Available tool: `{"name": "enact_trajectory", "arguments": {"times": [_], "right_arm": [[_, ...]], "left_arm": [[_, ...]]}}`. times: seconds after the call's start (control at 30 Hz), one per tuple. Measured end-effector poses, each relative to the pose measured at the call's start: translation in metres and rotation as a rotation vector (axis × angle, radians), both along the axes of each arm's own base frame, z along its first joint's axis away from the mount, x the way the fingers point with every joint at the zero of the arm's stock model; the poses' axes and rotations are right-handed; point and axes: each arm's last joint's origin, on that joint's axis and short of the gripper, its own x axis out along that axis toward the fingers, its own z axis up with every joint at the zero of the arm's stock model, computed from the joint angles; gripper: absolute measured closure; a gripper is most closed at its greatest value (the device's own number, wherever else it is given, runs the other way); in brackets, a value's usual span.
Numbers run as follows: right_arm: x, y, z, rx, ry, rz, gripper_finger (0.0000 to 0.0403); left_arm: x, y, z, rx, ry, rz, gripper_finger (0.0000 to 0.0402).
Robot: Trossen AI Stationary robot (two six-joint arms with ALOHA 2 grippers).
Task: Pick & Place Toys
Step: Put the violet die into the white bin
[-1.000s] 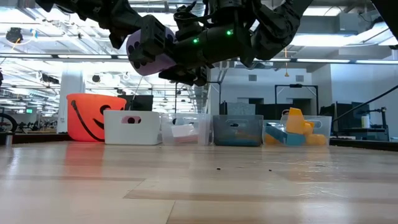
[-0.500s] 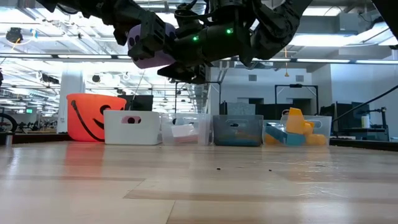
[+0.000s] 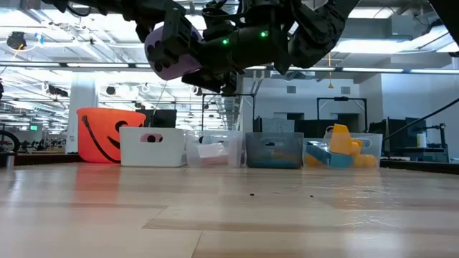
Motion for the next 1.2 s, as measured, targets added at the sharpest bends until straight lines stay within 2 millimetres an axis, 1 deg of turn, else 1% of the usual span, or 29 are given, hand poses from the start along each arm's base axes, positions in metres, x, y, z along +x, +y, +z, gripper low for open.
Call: {"name": "enact_trajectory", "arguments": {"times": [0.17, 0.3, 0.4, 0.47, 0.6, 0.7, 0.8, 0.93, 1.0, 1.07, 1.2], "right_arm": [[0.0, 0.0, 0.0, -0.018, 0.01, 0.0, 0.0003], [0.0, -0.002, -0.001, -0.018, 0.014, -0.003, 0.0003], [0.0, -0.007, -0.001, -0.014, 0.013, -0.015, 0.0003], [0.002, -0.015, -0.001, -0.005, 0.011, -0.033, 0.0003], [0.009, -0.037, 0.006, 0.008, 0.03, -0.083, 0.0003], [0.015, -0.059, 0.014, 0.007, 0.066, -0.127, 0.0003], [0.021, -0.084, 0.025, 0.013, 0.102, -0.141, 0.0003], [0.025, -0.114, 0.035, 0.052, 0.164, -0.127, 0.0003], [0.025, -0.126, 0.04, 0.061, 0.177, -0.116, 0.0003], [0.025, -0.134, 0.043, 0.067, 0.184, -0.11, 0.0003], [0.025, -0.145, 0.047, 0.083, 0.199, -0.061, 0.0003]], "left_arm": [[0.0, 0.0, 0.005, 0.04, -0.046, -0.004, 0.0401], [-0.006, 0.001, 0.017, 0.131, -0.12, 0.004, 0.0401], [-0.018, 0.004, 0.027, 0.193, -0.155, 0.119, 0.0401], [-0.03, 0.007, 0.033, 0.233, -0.164, 0.219, 0.0401], [-0.053, 0.011, 0.042, 0.298, -0.163, 0.382, 0.0401], [-0.068, 0.012, 0.045, 0.301, -0.161, 0.408, 0.0401], [-0.079, 0.012, 0.044, 0.296, -0.135, 0.403, 0.0401], [-0.085, 0.012, 0.036, 0.268, -0.069, 0.394, 0.0401], [-0.085, 0.012, 0.032, 0.254, -0.032, 0.39, 0.0401], [-0.085, 0.012, 0.028, 0.237, 0.003, 0.387, 0.0401], [-0.084, 0.012, 0.022, 0.224, 0.055, 0.384, 0.0401]]}}
